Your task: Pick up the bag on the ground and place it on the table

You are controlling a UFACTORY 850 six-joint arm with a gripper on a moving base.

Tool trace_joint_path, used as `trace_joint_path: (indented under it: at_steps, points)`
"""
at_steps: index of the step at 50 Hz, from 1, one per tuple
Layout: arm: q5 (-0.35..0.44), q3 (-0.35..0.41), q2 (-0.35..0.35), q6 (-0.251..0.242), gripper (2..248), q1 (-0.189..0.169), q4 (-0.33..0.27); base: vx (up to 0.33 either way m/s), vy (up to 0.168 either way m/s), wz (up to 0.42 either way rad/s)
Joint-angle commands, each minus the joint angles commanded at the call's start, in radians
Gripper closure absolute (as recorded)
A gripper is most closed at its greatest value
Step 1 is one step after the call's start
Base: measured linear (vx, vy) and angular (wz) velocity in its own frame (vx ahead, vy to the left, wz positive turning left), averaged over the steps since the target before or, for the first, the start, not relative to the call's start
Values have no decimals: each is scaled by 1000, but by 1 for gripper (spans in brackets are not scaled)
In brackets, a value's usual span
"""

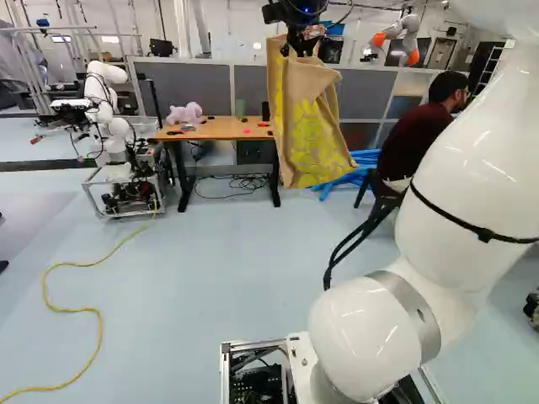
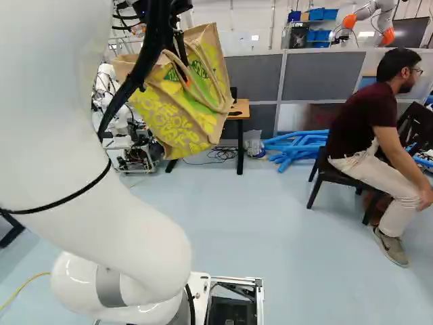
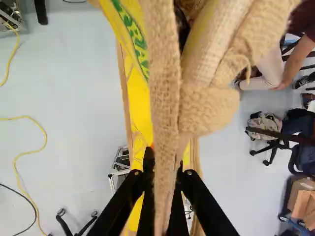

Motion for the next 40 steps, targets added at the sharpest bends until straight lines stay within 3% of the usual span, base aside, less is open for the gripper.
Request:
trace_joint_path:
  at_steps: [40]
  points:
    - [0,0,0,0,228,0,0,194,61,-23]
